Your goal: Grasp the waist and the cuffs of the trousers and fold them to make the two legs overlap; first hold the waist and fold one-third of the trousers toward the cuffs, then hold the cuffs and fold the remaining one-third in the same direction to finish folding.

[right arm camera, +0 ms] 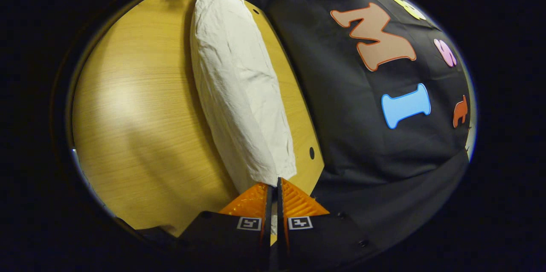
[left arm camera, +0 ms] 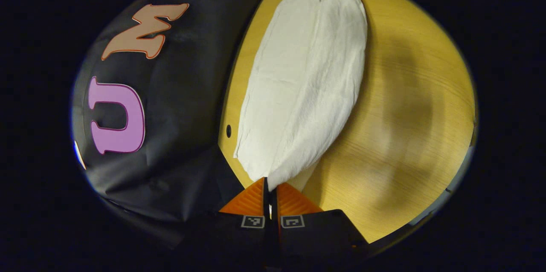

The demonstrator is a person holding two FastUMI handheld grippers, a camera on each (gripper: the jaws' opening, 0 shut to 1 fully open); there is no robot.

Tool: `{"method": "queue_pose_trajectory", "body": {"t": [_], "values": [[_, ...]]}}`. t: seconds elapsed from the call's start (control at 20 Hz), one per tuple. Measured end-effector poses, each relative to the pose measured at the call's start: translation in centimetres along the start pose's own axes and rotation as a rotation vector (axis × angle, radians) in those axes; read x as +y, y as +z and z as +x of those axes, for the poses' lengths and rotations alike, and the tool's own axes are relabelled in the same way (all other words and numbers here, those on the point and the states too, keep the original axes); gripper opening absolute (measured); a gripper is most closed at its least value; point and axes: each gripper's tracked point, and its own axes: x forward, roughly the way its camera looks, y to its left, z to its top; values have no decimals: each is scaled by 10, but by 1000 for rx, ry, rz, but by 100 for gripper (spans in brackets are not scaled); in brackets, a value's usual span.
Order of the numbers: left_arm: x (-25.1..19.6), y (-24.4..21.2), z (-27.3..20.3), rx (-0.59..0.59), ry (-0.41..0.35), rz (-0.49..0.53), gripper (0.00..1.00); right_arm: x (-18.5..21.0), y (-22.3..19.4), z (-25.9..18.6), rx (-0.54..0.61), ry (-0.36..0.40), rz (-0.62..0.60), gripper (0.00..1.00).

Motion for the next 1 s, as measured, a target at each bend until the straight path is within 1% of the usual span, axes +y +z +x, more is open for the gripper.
{"method": "queue_pose_trajectory", "body": {"t": [0.05,0.2,0.25,0.3,0.35,0.5,0.6,0.75,0.95,1.0], "values": [[11,3,4,0,18,-1,0,-8,3,4,2,-16,14,6],[45,16,15,-24,72,6,0,-28,8,14,17,-77,57,12],[54,21,20,-32,83,0,0,-36,11,20,29,-96,71,9],[62,24,24,-39,92,-16,0,-44,15,28,39,-117,86,12],[72,27,28,-50,107,-32,0,-51,20,35,40,-137,103,9],[100,33,46,-81,153,-80,0,-65,31,60,55,-183,155,8],[115,37,61,-93,172,-99,0,-71,39,79,64,-200,183,8],[126,38,85,-107,184,-111,0,-83,51,107,77,-223,189,9],[133,41,123,-124,196,-126,0,-82,59,143,114,-229,206,8],[133,42,132,-127,196,-125,0,-79,60,151,125,-229,204,11]]}}
